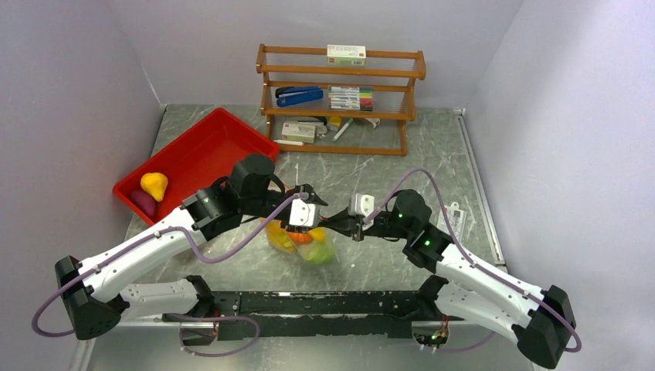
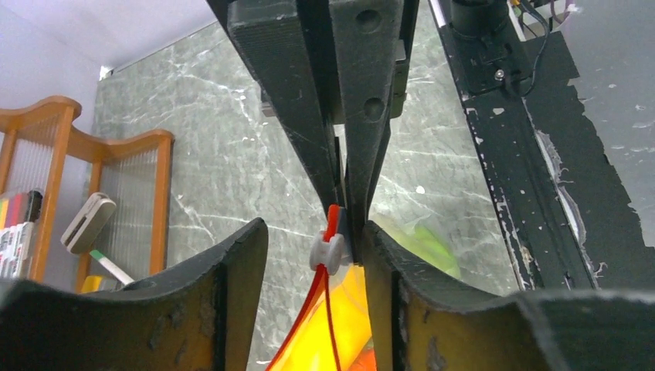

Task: Place the food in the zip-top bag and seal the zipper
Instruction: Zip the zipper food storage bag at the center of the board.

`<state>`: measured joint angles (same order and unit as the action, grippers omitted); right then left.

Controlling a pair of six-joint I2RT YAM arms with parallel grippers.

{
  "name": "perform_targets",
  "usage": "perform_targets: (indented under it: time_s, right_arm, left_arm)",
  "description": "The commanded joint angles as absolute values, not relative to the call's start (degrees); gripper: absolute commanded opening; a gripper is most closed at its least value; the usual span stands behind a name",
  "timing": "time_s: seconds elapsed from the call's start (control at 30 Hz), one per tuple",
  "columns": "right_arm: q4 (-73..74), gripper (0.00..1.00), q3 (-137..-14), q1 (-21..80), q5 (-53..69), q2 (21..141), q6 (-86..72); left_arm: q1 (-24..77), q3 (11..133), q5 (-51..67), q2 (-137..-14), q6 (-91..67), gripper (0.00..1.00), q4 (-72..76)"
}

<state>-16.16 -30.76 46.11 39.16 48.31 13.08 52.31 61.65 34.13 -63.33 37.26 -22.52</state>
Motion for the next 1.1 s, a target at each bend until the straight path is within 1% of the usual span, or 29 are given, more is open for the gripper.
perform_targets:
  time_s: [0.0, 0.13, 0.23, 0.3, 0.37, 0.43, 0.53, 0.6, 0.63, 0.73, 0.87, 1.07]
  right_arm:
    - [-17.6, 0.00, -31.8, 47.1, 38.0, 47.6, 14.6]
    - [-17.7, 0.00, -32.0, 47.4, 38.1, 47.9, 14.7]
    - [-17.3, 0.00, -32.3, 47.5, 38.1, 48.2, 15.1]
    - [-17.0, 0.00, -32.3, 47.7, 37.9, 48.2, 15.4]
    - [-16.6, 0.00, -32.3, 47.7, 37.8, 48.0, 15.9]
    - [-15.8, 0.00, -32.5, 47.8, 37.6, 48.1, 16.3]
    - [-15.2, 0.00, -32.7, 48.0, 37.5, 48.1, 16.6]
    - [-15.1, 0.00, -32.7, 48.1, 37.5, 48.1, 16.7]
    - [-14.8, 0.00, -32.8, 48.1, 37.4, 48.1, 16.8]
    - [-14.4, 0.00, -33.0, 48.2, 36.0, 47.4, 17.0]
    - [-15.9, 0.00, -31.5, 48.2, 33.9, 43.6, 17.2]
    - [-12.7, 0.00, -31.3, 48.2, 32.1, 41.3, 18.6]
  left_arm:
    - [52.0, 63.1, 36.7, -62.8, 37.7, 0.44, -23.3]
    - [52.0, 63.6, 36.6, -63.2, 38.3, 0.34, -25.0]
    - [52.0, 63.5, 36.6, -63.0, 38.2, 0.28, -25.1]
    - [52.1, 63.4, 36.2, -62.8, 38.1, 0.28, -25.2]
    - [52.0, 63.4, 35.6, -62.6, 38.1, 0.33, -25.2]
    - [52.0, 63.5, 35.8, -62.5, 38.3, 0.31, -25.3]
    - [52.1, 64.2, 36.1, -62.8, 38.7, 0.22, -25.9]
    - [52.0, 64.3, 35.9, -63.0, 38.9, 0.11, -26.3]
    - [52.0, 64.4, 35.6, -63.1, 39.0, 0.08, -26.5]
    - [52.0, 64.1, 34.5, -62.8, 39.3, 0.07, -27.2]
    - [50.9, 61.9, 30.7, -62.3, 40.5, 0.07, -29.0]
    - [47.3, 60.1, 34.2, -61.2, 40.4, 0.07, -29.1]
